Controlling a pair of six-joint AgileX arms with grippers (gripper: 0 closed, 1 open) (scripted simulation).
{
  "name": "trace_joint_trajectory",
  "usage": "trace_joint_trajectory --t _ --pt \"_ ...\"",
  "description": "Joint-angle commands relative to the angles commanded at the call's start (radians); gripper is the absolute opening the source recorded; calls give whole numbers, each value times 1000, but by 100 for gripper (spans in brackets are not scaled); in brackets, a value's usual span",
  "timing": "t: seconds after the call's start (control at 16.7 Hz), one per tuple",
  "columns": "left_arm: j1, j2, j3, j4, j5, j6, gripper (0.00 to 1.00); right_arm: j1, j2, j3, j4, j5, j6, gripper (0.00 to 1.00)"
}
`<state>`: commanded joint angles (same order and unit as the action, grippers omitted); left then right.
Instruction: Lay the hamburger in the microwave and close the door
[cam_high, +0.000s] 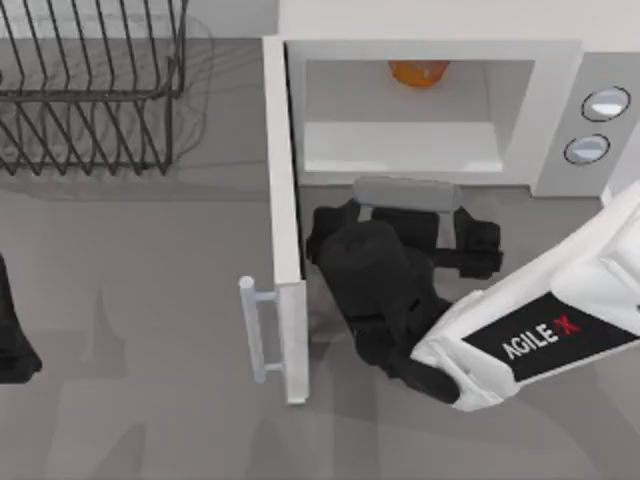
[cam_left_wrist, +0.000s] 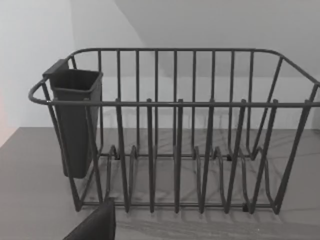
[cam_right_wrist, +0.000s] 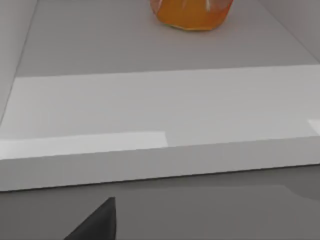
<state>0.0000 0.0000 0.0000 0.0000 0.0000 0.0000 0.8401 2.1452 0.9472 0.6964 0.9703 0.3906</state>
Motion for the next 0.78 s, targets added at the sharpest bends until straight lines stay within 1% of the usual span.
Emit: trace_joint_trajectory --t 0.24,0.6,0.78 --pt "0 0 0 0 0 0 100 -6 -31 15 -42 -4 -2 100" --pt "0 0 0 0 0 0 100 -8 -221 81 -323 -6 -3 100" --pt "0 0 0 0 0 0 100 -6 -274 102 -382 -7 -2 100"
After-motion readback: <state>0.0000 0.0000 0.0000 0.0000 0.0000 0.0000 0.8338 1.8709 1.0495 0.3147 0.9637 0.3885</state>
